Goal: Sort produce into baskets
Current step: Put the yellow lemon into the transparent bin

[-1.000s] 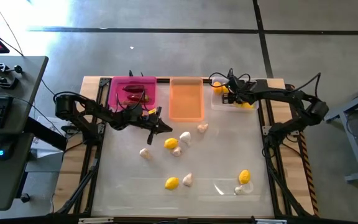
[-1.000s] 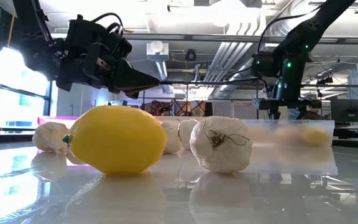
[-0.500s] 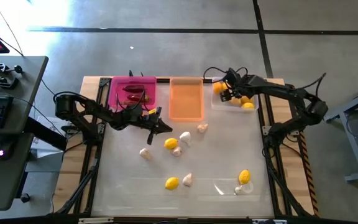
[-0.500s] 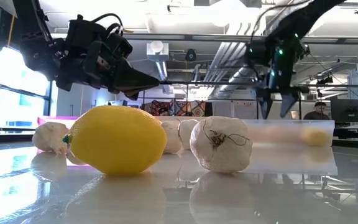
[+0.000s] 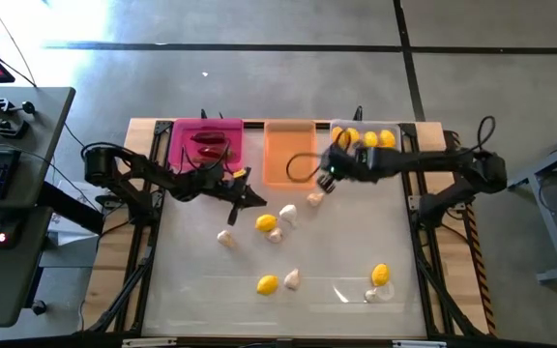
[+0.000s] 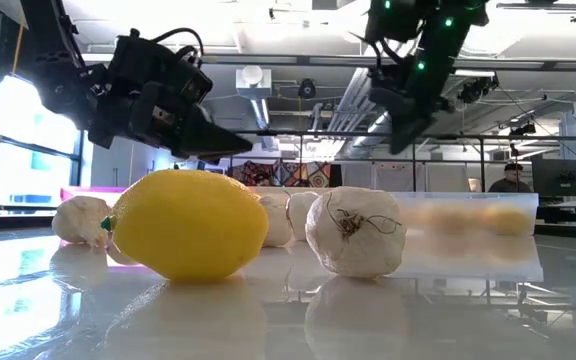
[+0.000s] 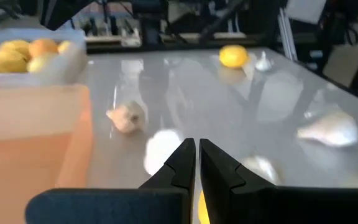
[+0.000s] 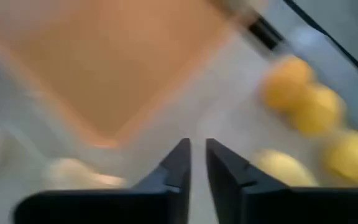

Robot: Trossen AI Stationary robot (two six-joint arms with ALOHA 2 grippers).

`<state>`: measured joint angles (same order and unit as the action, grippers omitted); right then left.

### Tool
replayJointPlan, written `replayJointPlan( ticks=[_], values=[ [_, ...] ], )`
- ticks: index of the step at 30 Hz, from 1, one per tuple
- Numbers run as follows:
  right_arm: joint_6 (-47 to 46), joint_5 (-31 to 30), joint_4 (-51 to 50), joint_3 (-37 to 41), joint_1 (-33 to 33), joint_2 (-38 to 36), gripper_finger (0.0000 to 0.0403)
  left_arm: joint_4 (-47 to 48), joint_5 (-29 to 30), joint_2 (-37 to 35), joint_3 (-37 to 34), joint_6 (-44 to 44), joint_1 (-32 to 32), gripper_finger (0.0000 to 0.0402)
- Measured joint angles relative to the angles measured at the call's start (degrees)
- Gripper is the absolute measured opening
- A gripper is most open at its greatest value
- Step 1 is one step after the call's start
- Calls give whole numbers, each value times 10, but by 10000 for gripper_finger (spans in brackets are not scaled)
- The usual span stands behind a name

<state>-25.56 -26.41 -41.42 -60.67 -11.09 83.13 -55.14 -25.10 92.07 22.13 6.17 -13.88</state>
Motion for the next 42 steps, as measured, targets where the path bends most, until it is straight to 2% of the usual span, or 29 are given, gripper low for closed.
replayJointPlan(
  ticks=[3,8,10,13,15,18,25,30,34,42],
  values=[
    [19,1,132,46,45,-1,6,59,0,-28,1,23,11,10],
    [52,19,325,123,75,-1,9,170,9,-98,1,37,36,10],
    [75,30,383,148,79,-1,4,214,46,-117,5,17,54,10],
    [97,35,433,174,79,-1,2,316,133,-126,23,9,92,20],
    [105,35,455,186,77,-1,2,363,188,-126,34,19,122,36],
    [106,35,484,200,73,-1,1,369,236,-121,50,11,157,72],
    [117,37,518,222,74,-1,0,394,246,-120,85,-69,177,181],
    [126,44,519,222,74,-1,0,412,289,-102,87,-101,176,241],
    [126,44,521,222,78,1,0,405,298,-81,88,-120,179,262],
    [128,44,525,222,91,1,0,359,308,-29,88,-120,188,265]
  ],
)
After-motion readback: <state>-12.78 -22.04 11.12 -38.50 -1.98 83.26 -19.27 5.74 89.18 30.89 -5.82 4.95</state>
